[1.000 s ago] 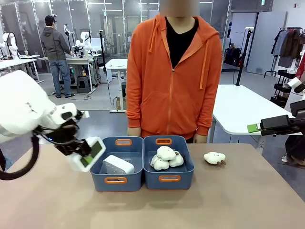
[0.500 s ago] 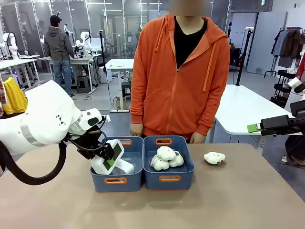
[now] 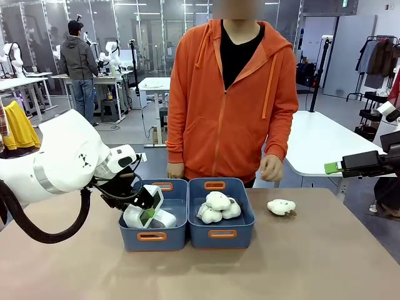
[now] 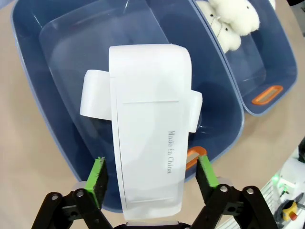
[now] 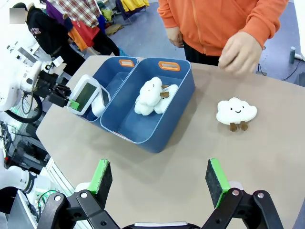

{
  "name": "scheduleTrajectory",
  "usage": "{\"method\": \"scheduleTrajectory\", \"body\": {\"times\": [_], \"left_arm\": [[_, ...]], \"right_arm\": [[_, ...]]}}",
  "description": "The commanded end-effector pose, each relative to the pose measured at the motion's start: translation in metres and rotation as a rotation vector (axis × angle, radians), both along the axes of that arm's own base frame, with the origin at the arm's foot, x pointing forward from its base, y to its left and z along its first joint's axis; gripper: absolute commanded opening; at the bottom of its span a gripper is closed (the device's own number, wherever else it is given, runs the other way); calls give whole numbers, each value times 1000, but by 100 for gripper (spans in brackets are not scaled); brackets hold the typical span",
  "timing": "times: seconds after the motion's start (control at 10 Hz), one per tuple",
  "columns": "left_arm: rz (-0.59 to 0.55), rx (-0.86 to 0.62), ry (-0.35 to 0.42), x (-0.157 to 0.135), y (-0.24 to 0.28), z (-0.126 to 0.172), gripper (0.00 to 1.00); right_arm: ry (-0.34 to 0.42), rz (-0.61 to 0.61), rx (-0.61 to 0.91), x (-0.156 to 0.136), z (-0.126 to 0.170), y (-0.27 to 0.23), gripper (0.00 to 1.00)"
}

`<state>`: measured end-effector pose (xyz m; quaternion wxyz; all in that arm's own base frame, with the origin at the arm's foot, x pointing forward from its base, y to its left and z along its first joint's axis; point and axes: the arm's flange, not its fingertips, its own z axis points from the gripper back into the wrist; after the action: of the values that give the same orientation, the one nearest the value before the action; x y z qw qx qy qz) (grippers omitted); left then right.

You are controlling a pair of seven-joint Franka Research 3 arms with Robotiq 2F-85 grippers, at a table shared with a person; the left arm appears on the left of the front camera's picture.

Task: Sort the digital clocks into the basket.
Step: Pick up the Digital clock from the table and place it into the empty Plastic storage basket.

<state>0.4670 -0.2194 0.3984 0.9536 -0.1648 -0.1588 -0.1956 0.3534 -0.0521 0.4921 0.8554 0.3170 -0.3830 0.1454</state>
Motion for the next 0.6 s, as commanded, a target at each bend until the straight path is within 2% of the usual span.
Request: {"method": "scheduleTrajectory", "body": {"times": [0.0,0.1,0.2,0.5], "left_arm": [[-11,-36,-19,-3,8,15,100],[-36,-60,-15,-8,14,25,97],[2,-4,-10,0,1,6,97],[2,-4,-10,0,1,6,97]], "right_arm": [[-6,6,7,1,-1,0,100],[-6,6,7,1,-1,0,100],[-6,6,7,1,-1,0,100],[-6,6,7,1,-1,0,100]]}}
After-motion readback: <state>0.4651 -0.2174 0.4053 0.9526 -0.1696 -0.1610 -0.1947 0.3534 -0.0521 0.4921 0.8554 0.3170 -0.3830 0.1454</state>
